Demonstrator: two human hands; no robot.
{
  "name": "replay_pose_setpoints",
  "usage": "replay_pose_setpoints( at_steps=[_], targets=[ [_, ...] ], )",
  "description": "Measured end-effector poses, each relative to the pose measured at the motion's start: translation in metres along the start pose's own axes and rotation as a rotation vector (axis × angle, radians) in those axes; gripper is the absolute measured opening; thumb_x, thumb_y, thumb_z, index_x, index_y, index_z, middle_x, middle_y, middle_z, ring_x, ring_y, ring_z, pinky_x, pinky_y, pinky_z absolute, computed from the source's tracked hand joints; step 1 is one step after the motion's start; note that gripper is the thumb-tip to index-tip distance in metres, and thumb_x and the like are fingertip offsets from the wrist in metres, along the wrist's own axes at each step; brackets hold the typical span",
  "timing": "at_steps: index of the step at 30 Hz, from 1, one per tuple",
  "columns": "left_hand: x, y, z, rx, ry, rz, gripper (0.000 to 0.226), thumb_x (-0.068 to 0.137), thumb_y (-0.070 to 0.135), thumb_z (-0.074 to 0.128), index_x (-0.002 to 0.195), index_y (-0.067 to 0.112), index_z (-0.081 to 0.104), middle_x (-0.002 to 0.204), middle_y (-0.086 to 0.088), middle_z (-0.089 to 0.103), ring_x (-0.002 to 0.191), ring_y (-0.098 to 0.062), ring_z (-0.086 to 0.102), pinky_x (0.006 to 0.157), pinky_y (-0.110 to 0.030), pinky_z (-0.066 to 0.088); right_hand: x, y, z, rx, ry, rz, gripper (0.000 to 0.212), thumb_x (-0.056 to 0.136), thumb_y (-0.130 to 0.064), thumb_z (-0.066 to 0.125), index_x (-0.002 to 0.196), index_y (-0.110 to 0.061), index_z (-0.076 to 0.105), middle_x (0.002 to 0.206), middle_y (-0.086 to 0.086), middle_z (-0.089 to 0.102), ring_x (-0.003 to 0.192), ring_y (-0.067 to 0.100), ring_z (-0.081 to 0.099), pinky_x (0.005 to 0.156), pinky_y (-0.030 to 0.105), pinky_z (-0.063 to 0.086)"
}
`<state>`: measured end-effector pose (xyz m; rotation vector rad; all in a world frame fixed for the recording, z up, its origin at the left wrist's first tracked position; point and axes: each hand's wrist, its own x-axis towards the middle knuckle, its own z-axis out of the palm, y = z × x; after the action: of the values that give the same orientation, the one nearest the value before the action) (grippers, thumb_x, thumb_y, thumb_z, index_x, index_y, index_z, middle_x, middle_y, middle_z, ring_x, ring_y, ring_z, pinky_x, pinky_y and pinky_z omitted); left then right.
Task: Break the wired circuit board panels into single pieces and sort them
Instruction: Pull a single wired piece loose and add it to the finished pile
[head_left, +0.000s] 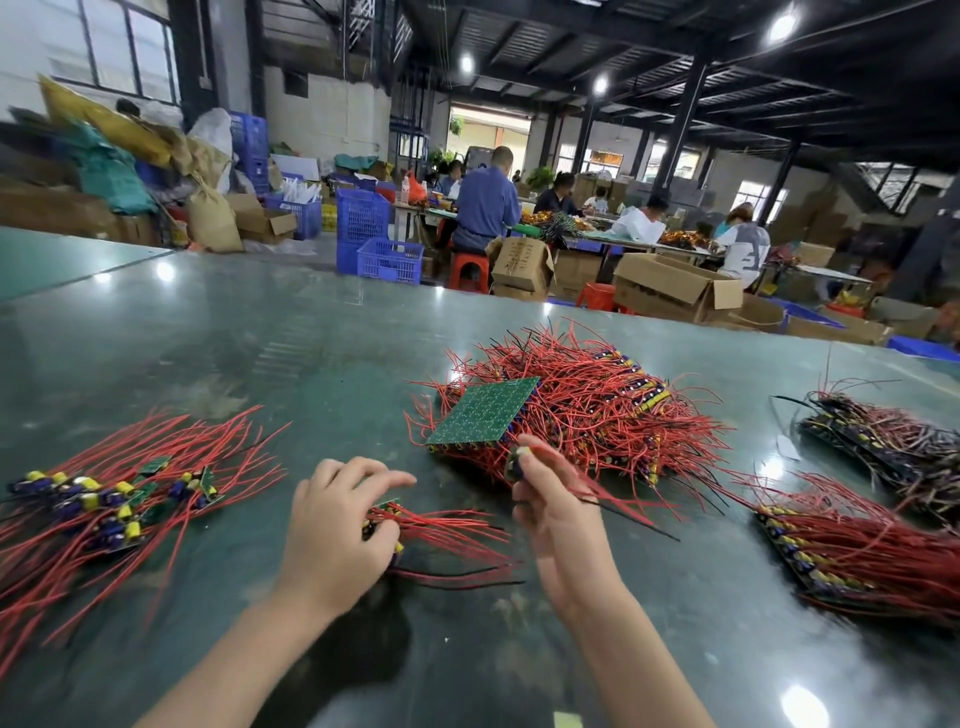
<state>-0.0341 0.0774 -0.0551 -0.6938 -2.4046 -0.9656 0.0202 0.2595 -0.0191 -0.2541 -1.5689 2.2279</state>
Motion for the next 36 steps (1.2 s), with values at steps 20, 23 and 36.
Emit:
replay_pose_setpoints(
  at_steps=[20,23,36],
  targets=[
    [0.008,0.016,0.008,-1.583,-0.267,-0.848,0.018,0.074,0.016,0.062,0.079,0.006,0.077,0.078,-0.011,0.071,0.061,-0.016,0.068,0.058,-0.028,0.058,-0.015,0.019,0.008,-0.911,-0.438,-0.496,0.07,0.067,0.012,0.035,0.127,-0.017,0.058,0.11,-0.003,0.055,0.107,0.011,0.046,0.099,0.019,0.034],
    [0.007,0.015,0.009,-1.574,-0.322,-0.807,0.021,0.076,0.015,0.062,0.085,0.004,0.077,0.083,-0.012,0.07,0.064,-0.017,0.068,0.061,-0.029,0.058,-0.013,0.017,0.01,-0.724,-0.343,-0.494,0.034,0.088,-0.005,0.049,0.112,-0.022,0.064,0.099,-0.01,0.06,0.096,0.005,0.058,0.089,0.02,0.045],
    [-0.004,0.029,0.013,-1.373,-0.375,-0.578,0.028,0.07,0.006,0.067,0.096,0.001,0.074,0.092,-0.019,0.072,0.075,-0.022,0.07,0.065,-0.027,0.057,-0.007,0.016,0.007,-0.494,-0.076,-0.203,0.021,0.083,-0.015,0.07,0.062,-0.019,0.069,0.064,-0.005,0.067,0.062,0.004,0.059,0.063,0.019,0.047]
  ],
)
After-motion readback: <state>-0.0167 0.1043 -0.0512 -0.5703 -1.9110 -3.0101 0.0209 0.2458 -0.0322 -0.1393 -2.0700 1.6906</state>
